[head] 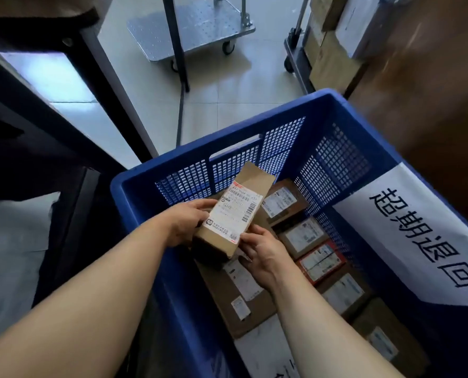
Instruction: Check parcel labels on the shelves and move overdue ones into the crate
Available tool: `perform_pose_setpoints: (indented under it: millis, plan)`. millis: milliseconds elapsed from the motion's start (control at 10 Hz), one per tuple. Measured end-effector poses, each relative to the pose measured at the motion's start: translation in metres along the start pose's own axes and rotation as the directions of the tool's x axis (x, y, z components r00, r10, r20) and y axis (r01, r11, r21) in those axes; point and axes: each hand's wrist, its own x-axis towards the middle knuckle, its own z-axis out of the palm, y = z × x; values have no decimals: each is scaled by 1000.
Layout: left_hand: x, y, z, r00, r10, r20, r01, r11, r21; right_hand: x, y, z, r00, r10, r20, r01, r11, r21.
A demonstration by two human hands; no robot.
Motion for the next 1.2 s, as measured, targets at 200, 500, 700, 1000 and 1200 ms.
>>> perform_pose_setpoints:
  millis: [200, 500, 700, 1000, 1200]
  plan:
    - [39, -2, -28, 998, -58, 5, 58, 997, 57, 34, 11, 21, 997, 59, -40, -59, 998, 18]
    - [68, -10, -53, 963, -24, -268, 38, 998, 48, 62, -4, 46, 999, 13, -32, -19, 980, -198]
    - [79, -11, -58, 948, -30, -317, 36, 999, 12, 67, -14, 52, 999, 26, -25, -29, 988, -154]
    - [77, -14, -52, 924, -4, -381, -23, 998, -66, 67, -6, 55, 998, 53, -42, -57, 991, -124]
    - [59, -17, -42, 850, 43, -524, -124, 985, -120, 38, -4, 49, 999, 38, -31, -43, 975, -217]
